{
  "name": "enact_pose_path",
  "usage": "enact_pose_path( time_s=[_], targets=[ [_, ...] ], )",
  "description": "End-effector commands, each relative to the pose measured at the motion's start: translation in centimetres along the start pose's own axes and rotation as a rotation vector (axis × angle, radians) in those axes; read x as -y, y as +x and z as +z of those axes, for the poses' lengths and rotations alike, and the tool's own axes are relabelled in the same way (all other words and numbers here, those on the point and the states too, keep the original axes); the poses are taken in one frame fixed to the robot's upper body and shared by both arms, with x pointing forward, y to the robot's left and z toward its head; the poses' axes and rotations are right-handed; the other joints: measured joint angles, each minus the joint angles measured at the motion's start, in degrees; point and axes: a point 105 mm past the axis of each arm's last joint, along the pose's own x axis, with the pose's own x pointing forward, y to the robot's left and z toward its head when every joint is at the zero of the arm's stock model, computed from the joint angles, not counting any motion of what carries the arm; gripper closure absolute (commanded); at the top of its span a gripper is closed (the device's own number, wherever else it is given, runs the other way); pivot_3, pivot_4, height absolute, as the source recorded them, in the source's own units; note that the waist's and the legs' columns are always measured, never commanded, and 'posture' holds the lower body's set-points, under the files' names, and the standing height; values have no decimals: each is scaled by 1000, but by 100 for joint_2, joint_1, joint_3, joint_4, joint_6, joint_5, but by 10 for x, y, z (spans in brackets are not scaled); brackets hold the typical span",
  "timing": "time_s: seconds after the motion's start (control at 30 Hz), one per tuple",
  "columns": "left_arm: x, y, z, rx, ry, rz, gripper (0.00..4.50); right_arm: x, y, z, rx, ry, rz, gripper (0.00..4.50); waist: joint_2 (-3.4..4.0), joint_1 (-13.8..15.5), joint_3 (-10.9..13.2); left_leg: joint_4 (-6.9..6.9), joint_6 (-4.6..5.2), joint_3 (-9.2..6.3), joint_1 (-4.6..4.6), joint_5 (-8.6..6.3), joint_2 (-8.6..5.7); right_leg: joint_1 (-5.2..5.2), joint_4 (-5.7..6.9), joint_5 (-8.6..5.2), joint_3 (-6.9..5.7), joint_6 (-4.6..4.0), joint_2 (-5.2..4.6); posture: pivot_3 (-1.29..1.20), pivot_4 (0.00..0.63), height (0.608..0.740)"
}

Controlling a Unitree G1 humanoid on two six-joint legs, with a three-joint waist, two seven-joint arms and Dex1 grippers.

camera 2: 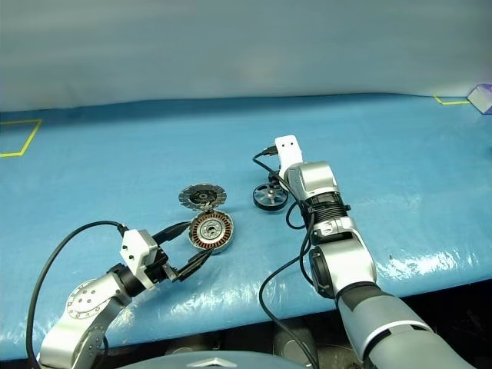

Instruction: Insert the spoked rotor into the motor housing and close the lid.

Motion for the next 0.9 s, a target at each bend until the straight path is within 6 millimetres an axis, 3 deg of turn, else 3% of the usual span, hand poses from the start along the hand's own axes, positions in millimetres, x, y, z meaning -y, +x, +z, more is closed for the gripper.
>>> enact_pose_path(
  time_s=[0.03, 0.1, 0.2, 0.4, 0.7, 0.9],
  targets=[
    [3, 1, 6, 27, 6, -9, 0, 0, -1, 1, 10, 9, -9, 1295, 0, 0, 0, 0, 0, 0, 0, 0, 0, 0, 0, 0, 0, 0, 0, 0, 150, 740],
    [3, 1, 6, 27, 7, -7, 0, 0, 0, 0, 8, 12, -9, 1295, 0, 0, 0, 0, 0, 0, 0, 0, 0, 0, 0, 0, 0, 0, 0, 0, 150, 740],
    [2, 1, 6, 28, 7, -4, 0, -1, 0, 0, 8, 12, -9, 1904, 1, 0, -1, 1, 0, 0, 1, 0, 0, 1, 0, -1, 0, -1, 0, 0, 150, 740],
    [2, 0, 6, 26, 5, 3, 0, -2, 1, -2, 6, 15, -7, 3783, 1, 1, -1, 1, 0, 0, 1, 0, 0, 2, -1, -1, 0, -1, 0, 0, 150, 740],
    [1, 0, 5, 25, 2, 4, 0, -6, -10, 22, 94, -30, 0, 3795, 2, 1, 0, 0, 0, 0, 0, 0, 0, 0, -1, -1, 0, -1, 0, 0, 150, 740],
    [1, -1, 5, 15, 2, 3, 0, -10, -39, 53, 228, -125, 56, 3795, 8, 3, 3, -1, 0, -1, -7, 0, 0, -6, 0, 3, 0, 9, 0, 0, 150, 740]
  ],
)
